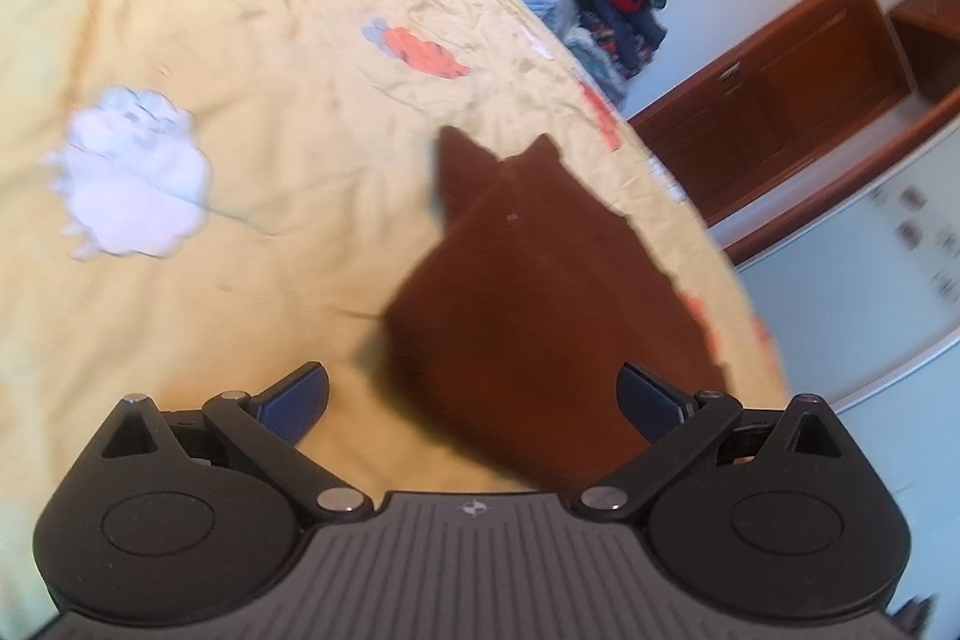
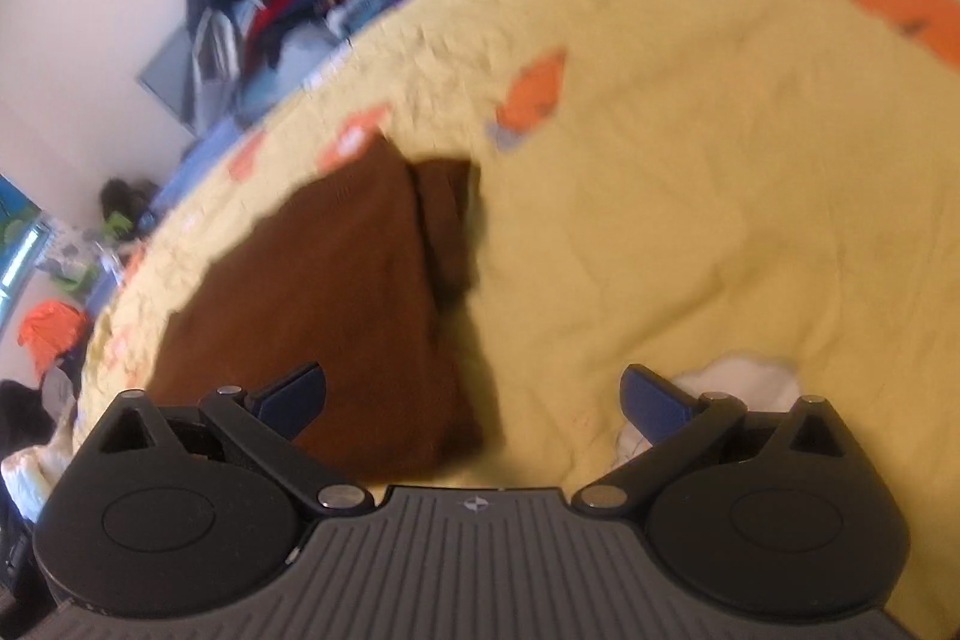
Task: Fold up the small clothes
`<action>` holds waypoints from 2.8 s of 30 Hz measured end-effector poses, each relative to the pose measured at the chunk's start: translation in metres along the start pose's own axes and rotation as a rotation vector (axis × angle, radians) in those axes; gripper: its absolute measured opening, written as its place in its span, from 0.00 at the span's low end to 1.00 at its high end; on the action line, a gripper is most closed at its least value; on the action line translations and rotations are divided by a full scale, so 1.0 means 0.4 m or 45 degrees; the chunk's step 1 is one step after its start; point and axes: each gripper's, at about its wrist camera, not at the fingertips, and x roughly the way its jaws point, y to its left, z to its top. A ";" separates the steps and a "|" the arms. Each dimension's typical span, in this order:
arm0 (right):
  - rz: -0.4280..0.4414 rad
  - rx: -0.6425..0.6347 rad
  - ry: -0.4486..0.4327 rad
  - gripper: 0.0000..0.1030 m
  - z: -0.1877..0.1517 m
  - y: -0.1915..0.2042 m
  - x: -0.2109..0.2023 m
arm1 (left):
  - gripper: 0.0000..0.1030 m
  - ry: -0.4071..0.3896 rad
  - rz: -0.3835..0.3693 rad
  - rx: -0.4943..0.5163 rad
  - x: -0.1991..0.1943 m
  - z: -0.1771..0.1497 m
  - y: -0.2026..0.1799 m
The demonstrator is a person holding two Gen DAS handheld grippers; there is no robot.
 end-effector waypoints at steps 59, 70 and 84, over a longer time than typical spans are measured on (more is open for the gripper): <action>0.154 -0.509 -0.089 0.66 0.181 0.259 0.252 | 0.43 -0.311 0.457 0.739 0.028 0.065 -0.177; 0.234 -0.770 0.029 0.94 -0.055 0.307 0.194 | 0.82 -0.137 0.216 -0.027 -0.156 -0.121 0.034; 0.425 -0.636 0.134 1.00 -0.012 0.392 0.132 | 0.11 -0.203 0.438 0.381 -0.079 -0.151 -0.165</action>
